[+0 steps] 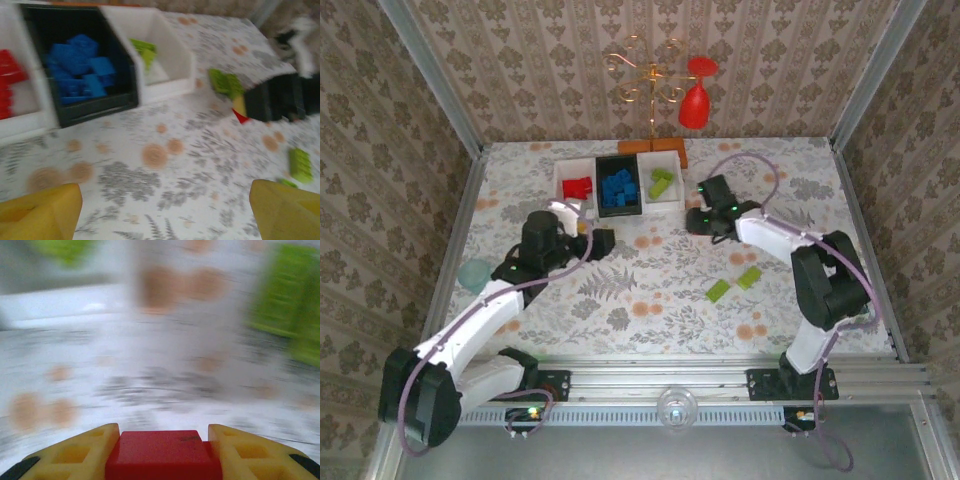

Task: Sort the legos into containers by color
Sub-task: Pick up the lego from the middle-right of the table, then place the lego in the container.

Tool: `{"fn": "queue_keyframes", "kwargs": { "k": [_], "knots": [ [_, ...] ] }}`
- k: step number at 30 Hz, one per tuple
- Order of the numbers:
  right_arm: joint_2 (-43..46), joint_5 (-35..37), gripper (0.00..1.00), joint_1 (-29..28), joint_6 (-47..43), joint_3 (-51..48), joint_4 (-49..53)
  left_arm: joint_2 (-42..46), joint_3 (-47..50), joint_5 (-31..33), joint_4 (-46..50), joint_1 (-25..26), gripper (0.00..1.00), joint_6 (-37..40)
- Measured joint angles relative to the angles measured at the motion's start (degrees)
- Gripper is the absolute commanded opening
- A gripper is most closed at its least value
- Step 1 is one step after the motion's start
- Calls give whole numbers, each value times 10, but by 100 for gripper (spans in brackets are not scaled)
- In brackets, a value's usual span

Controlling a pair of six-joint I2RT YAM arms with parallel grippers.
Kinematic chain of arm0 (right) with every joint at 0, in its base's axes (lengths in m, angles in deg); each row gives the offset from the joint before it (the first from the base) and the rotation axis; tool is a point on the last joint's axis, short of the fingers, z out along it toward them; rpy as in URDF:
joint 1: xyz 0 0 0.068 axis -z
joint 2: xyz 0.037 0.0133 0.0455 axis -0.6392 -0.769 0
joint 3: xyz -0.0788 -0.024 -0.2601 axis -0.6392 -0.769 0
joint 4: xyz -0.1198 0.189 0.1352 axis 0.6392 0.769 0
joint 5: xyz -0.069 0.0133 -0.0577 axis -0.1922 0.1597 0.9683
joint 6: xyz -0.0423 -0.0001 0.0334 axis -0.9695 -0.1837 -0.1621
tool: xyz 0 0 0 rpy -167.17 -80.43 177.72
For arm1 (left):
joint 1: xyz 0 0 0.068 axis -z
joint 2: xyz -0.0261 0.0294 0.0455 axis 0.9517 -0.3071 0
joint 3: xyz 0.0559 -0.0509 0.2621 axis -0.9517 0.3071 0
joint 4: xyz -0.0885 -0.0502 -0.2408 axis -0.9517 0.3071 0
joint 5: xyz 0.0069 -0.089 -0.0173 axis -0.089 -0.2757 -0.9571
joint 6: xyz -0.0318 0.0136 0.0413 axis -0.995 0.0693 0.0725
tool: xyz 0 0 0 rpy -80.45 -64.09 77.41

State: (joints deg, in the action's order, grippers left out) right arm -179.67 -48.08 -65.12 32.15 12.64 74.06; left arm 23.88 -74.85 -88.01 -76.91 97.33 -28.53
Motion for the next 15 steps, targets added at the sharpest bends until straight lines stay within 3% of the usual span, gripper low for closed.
{"fn": "queue_keyframes", "kwargs": {
  "k": [5,15],
  "knots": [
    [-41,-52,42,-117,11,100,-80,64,48,49,7,-60,89,-27],
    [-294,-81,43,-161,13,384,-160,96,59,76,20,-96,89,-51]
  ]
}}
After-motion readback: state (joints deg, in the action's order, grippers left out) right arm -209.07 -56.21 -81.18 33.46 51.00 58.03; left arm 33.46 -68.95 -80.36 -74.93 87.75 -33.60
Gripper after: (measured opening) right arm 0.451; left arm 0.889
